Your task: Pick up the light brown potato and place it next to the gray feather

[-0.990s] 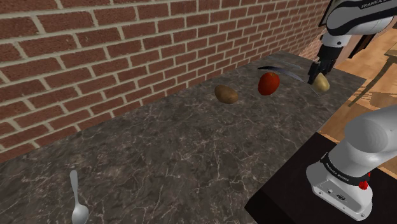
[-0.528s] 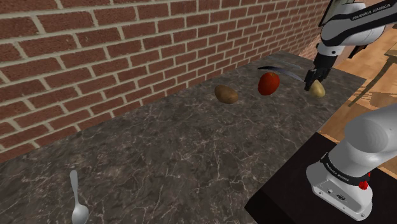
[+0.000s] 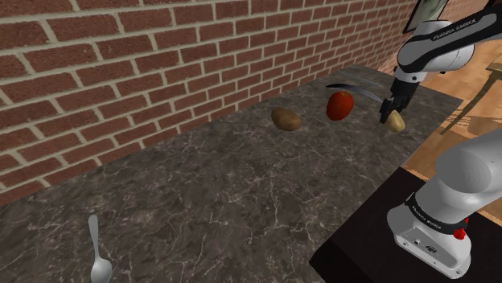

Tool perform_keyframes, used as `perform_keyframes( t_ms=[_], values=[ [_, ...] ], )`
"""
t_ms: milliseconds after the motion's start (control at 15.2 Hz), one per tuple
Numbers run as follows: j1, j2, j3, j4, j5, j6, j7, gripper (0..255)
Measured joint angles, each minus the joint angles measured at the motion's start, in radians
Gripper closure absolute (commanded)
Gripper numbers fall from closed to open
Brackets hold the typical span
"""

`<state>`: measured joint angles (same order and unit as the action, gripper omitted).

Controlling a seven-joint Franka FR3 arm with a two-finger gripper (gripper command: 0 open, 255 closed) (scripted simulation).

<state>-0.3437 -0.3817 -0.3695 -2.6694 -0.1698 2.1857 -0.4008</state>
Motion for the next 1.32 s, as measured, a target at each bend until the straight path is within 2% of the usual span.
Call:
perform_keyframes(
  t_ms=[396, 462, 858, 1122, 1320],
  values=[
    [0.000, 0.011, -0.003, -0.008, 0.000, 0.020, -0.002, 255],
    [0.000, 0.012, -0.003, -0.008, 0.000, 0.020, -0.002, 0],
    [0.000, 0.012, -0.003, -0.008, 0.000, 0.020, -0.002, 0],
    [0.000, -0.045, 0.015, 0.049, 0.002, -0.091, 0.006, 0],
    [-0.001, -0.055, 0.017, 0.073, 0.003, -0.125, 0.004, 0]
  ],
)
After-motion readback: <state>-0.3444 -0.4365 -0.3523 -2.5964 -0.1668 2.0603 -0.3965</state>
